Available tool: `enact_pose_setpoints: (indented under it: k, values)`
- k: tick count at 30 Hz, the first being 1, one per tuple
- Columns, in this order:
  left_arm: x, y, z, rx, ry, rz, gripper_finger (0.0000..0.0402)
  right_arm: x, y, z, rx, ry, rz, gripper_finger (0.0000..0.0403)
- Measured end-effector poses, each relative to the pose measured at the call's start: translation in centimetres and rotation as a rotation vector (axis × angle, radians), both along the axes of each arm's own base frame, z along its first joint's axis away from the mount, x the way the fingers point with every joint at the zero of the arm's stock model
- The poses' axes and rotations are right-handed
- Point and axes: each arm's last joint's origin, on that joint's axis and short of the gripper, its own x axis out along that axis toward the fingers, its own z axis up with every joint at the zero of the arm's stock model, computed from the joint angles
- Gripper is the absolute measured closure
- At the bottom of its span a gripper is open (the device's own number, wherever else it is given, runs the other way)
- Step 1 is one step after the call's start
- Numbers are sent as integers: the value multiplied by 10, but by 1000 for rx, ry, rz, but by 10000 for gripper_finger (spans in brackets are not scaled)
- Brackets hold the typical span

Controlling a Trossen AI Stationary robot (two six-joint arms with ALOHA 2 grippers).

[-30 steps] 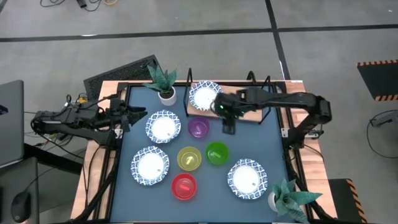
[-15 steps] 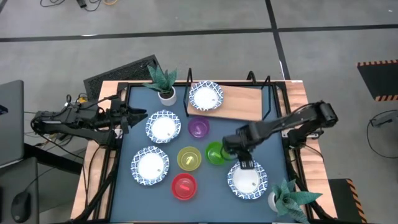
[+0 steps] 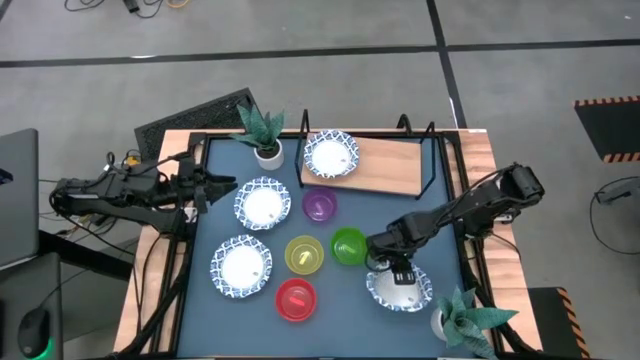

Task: Place and stack bowls onto a shelf
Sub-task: Stack the white bowl on top of the white bowl on the shelf

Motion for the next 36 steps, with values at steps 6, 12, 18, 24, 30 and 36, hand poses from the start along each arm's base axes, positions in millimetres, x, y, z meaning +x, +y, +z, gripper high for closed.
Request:
enact_pose_setpoints:
  k: [6, 12, 18, 24, 30, 36]
  values:
    - [0, 0, -1, -24, 4, 5, 227, -5, -1, -5, -12, 29, -6, 202]
    - [0, 0, -1, -24, 5, 6, 227, -3, -1, -2, -9, 26, -4, 204]
    - [0, 0, -1, -24, 7, 7, 227, 0, 1, -4, 9, -19, 7, 237]
    - [-1, 0, -3, -26, 23, 9, 227, -1, 1, -3, 28, -10, 7, 344]
    - [-1, 0, -3, -27, 26, 9, 227, 1, 2, 3, 56, 9, 10, 381]
    - [-1, 0, -3, -22, 28, 9, 227, 5, 1, 42, 49, 17, 38, 381]
